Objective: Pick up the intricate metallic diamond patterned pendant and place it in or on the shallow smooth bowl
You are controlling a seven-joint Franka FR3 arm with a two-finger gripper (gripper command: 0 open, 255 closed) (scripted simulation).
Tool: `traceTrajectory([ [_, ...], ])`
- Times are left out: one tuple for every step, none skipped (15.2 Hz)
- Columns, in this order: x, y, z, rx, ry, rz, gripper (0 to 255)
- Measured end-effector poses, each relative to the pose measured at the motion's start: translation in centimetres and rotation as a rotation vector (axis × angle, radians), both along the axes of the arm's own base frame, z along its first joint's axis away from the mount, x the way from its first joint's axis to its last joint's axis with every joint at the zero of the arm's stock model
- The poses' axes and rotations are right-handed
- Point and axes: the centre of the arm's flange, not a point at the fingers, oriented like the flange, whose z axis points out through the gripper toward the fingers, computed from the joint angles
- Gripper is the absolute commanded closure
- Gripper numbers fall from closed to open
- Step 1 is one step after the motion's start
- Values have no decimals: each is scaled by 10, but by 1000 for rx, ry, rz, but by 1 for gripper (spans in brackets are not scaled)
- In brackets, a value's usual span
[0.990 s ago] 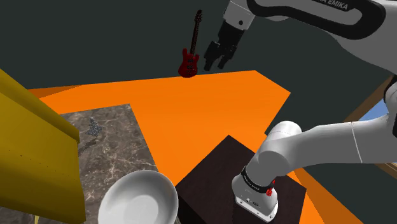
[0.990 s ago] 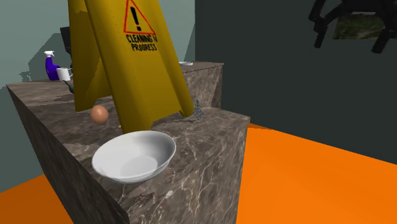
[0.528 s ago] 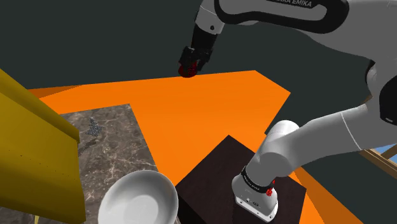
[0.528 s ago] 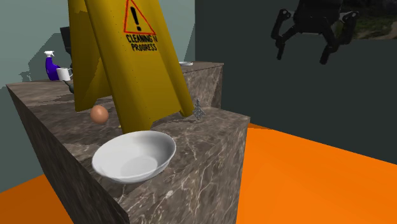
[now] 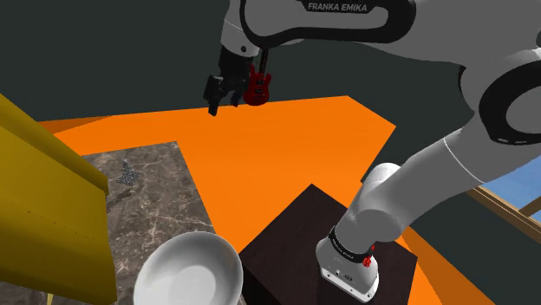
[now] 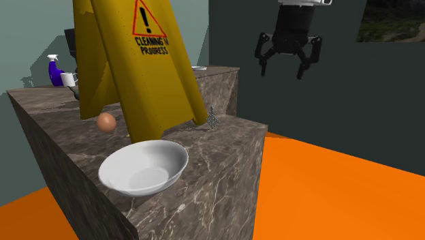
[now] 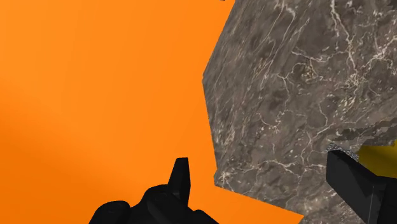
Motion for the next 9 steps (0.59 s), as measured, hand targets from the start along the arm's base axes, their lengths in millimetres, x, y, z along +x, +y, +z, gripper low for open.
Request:
traceTrajectory([
  [5,12,-6,-1,1,14,0],
  [14,24,-12,-2,2,29,0],
  [19,32,-15,-3,3,43,0],
  [26,45,-17,-4,3,57,0],
  [32,55,-22,-5,5,72,0],
  [37,67,-27,-6,6,86,0],
  [44,77,-32,-7,6,100,0],
  [52,87,-37,-8,7,114,0],
  [55,98,-41,-10,9,128,0],
])
